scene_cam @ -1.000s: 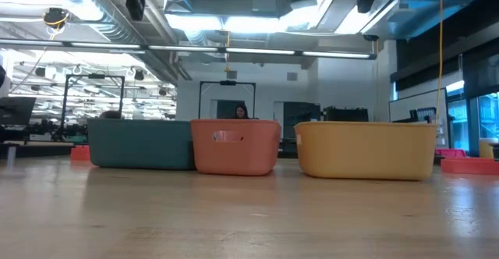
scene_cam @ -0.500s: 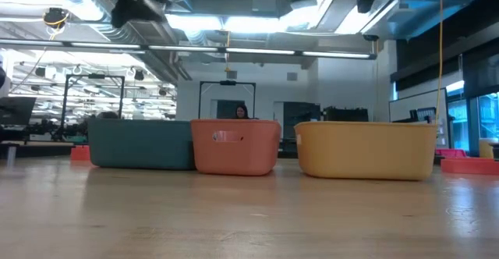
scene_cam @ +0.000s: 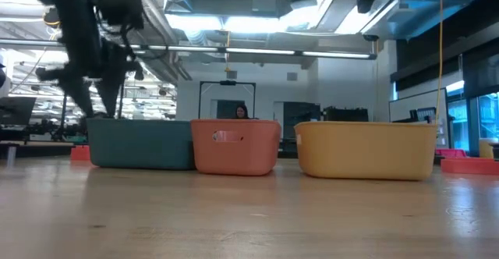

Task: Sort & place blocks by color
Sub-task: Put the top left orange rectangular block into the blue bin

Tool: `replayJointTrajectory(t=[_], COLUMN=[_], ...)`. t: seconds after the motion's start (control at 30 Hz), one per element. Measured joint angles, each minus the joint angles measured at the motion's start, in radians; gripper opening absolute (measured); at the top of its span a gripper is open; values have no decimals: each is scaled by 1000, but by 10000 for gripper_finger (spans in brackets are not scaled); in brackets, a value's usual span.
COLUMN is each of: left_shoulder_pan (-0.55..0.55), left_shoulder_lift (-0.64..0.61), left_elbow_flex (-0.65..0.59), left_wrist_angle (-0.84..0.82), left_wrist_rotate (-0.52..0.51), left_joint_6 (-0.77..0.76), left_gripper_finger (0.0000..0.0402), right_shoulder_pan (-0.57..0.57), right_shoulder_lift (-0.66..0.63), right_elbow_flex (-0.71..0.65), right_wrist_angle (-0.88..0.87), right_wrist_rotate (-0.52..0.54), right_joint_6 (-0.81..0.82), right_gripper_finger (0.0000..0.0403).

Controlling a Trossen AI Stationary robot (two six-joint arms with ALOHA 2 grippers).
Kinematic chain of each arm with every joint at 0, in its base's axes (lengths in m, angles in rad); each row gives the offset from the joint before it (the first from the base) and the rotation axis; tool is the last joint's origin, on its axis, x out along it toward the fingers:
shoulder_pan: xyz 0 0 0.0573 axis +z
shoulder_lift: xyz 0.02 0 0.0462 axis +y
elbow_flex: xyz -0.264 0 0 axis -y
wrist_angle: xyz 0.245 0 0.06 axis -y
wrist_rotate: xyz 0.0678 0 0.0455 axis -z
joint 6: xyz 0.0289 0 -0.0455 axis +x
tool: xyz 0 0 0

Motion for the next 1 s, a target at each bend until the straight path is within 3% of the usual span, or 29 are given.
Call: replayJointTrajectory(t=[0.13,0.3,1.0], left_shoulder_pan=[-16,-16,5], left_shoulder_lift=[-1,3,227], left_elbow_flex=[-94,-150,-154], left_wrist_angle=[96,218,287], left_wrist_rotate=[-14,-19,8], left_joint_6=[-83,-82,-15], left_gripper_finger=[215,215,215], right_shoulder_pan=[-1,-1,-5], right_shoulder_lift=[0,0,0], right_elbow_flex=[0,0,0], right_wrist_angle=[-3,-6,-6], right_wrist_rotate=[0,0,0], right_joint_6=[-2,-2,2], right_gripper_finger=[0,0,0])
